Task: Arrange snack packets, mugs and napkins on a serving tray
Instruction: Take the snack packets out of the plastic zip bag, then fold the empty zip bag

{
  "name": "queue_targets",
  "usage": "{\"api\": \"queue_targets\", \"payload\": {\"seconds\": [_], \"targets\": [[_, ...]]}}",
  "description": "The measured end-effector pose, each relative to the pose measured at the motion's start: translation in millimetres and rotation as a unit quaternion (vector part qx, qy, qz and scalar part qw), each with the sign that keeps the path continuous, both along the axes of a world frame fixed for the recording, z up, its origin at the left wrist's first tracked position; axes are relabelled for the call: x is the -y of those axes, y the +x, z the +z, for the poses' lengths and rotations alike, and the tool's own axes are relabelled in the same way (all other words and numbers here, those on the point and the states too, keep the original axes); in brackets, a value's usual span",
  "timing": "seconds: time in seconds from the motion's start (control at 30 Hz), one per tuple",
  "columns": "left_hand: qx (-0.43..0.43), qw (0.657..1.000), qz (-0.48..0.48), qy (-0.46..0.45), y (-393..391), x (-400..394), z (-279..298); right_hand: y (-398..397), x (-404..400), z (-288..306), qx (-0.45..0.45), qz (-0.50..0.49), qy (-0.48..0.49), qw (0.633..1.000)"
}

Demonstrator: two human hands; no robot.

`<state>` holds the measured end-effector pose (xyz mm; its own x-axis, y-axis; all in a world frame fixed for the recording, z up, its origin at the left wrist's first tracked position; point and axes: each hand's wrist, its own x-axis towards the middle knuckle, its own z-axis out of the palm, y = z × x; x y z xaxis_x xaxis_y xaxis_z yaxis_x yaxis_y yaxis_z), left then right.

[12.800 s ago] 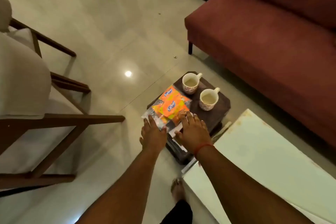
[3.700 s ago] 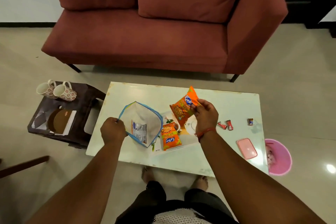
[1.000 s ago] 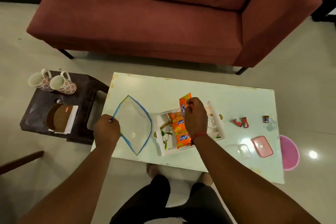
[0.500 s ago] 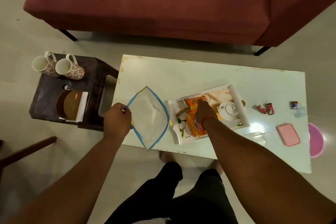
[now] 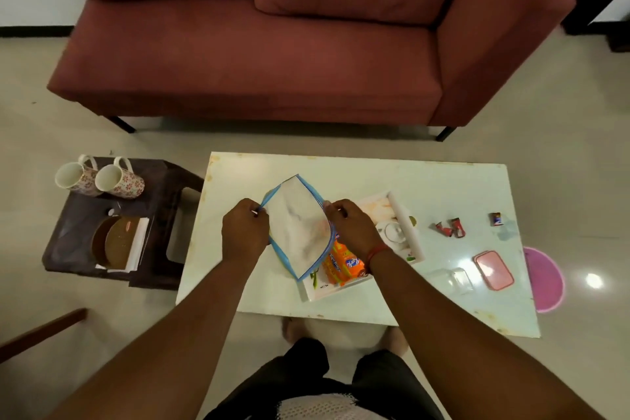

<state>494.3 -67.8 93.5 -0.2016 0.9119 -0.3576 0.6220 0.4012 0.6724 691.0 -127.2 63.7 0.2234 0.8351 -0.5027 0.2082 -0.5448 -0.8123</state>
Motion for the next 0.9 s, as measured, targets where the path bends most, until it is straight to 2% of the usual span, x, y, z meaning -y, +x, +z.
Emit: {"api": "queue_targets", "payload": {"seconds": [0.17,0.3,0.43,0.57,0.73,0.83,0.9], "targets": [[0.017,0.999,-0.006,0.035,66,7,38,33,6,40,0.134,0.034,0.061,0.988],[0.05,0.998,-0.039,0.021,119,20,59,63,4,75,0.212,0.047,0.118,0.969],[0.117,0.991,-0.066,0.016,166,35,77,87,3,102,0.24,0.078,0.163,0.954],[0.229,0.972,-0.059,-0.012,195,41,99,105,7,120,0.237,0.084,0.177,0.951],[0.317,0.945,-0.06,-0.051,202,33,122,118,12,136,0.305,0.113,0.218,0.92],[0.314,0.944,-0.089,-0.05,200,25,128,122,14,146,0.372,0.1,0.226,0.895],[0.247,0.964,-0.095,0.017,193,14,128,126,11,154,0.388,0.089,0.235,0.887]]}}
